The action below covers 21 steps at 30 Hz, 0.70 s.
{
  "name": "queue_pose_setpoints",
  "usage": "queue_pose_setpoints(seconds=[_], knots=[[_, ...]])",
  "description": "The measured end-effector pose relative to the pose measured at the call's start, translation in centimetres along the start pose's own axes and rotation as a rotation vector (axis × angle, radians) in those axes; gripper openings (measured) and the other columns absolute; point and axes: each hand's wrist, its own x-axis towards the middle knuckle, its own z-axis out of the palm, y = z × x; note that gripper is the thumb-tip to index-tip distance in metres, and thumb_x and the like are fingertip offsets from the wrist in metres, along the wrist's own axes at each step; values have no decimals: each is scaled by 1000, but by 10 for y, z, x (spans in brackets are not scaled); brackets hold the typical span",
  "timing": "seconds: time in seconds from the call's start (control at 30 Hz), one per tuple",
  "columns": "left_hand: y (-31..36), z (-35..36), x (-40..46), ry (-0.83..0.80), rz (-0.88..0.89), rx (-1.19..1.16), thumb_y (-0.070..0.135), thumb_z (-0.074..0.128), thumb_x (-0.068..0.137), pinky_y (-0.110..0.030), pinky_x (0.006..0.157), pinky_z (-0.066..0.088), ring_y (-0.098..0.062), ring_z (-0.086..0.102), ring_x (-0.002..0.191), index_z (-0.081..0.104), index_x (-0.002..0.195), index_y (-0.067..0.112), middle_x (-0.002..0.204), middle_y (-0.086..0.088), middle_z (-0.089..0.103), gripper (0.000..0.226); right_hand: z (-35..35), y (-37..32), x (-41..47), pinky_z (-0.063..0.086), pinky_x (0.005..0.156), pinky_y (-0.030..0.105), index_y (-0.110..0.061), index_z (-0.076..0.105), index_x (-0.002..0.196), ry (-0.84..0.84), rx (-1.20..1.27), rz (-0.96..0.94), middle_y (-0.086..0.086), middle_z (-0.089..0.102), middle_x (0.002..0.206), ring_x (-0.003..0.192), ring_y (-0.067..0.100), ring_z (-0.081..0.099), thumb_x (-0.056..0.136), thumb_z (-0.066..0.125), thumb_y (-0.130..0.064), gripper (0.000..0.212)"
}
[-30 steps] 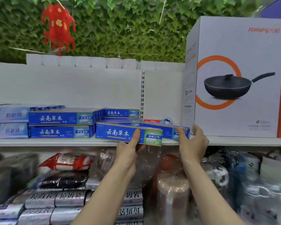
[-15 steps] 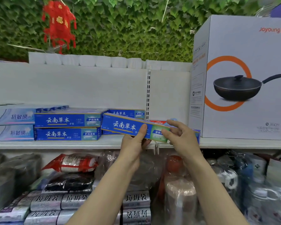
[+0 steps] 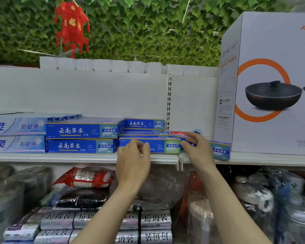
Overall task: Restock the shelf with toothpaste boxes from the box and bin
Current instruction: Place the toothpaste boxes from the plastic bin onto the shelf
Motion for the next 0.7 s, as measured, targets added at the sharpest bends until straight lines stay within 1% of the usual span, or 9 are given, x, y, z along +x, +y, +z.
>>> queue_pose_setpoints(seconds=[0.03,0.07,0.17,0.23,0.3,0.4,0.47,0.6,0.7], knots=[[-4,4,1,4,59,92,44,47,99,-41,89,44,-20,52,105,65,99,20,97,7,68,31,2,-3,-4,45,70,7,-25,61,126,27,-45,-15,-7,68,113,91,1,62,95,68,-22,32],[-8,7,1,14,99,163,46,45,100,-41,90,43,-21,50,107,66,101,19,99,5,68,34,4,-5,-9,42,67,6,-25,60,126,62,-79,-39,-9,67,108,90,2,60,96,65,-27,31],[-13,12,4,28,132,226,50,39,100,-41,90,42,-23,53,104,65,102,18,99,2,68,42,13,-5,-22,41,85,29,-27,57,128,71,-143,-128,-13,67,99,112,15,54,100,56,-36,30],[-14,16,9,-13,107,216,53,30,100,-40,89,40,-24,55,101,63,102,18,101,1,67,49,22,-2,-25,37,98,38,-29,53,136,-13,-265,-139,-9,68,114,125,17,46,103,47,-42,37],[-14,19,14,-41,96,242,57,21,97,-40,89,40,-25,57,97,62,102,18,100,0,66,57,26,-3,-26,27,108,40,-35,45,145,-87,-450,-133,-7,59,135,133,17,40,105,33,-47,44],[-15,23,18,-38,88,303,58,18,98,-40,88,39,-25,58,94,61,101,19,97,1,65,59,25,-12,-27,17,115,40,-36,33,154,-203,-576,-130,-12,40,156,142,16,31,108,19,-45,49],[-15,25,18,-25,94,315,58,17,98,-40,87,38,-24,58,92,62,100,19,94,2,64,59,24,-14,-29,15,117,41,-34,28,156,-245,-640,-148,-13,32,160,145,17,26,108,15,-43,50],[-9,29,18,-32,63,274,57,22,100,-41,88,39,-26,57,95,62,100,18,99,-2,65,55,24,-12,-29,15,117,40,-33,27,157,-232,-621,-139,-12,35,159,145,15,26,108,16,-45,52],[1,36,18,-27,61,80,57,26,99,-40,92,41,-25,52,103,61,104,16,106,-3,61,54,21,-7,-27,20,115,36,-34,34,154,-184,-412,-123,-12,42,154,142,13,29,107,21,-48,50]])
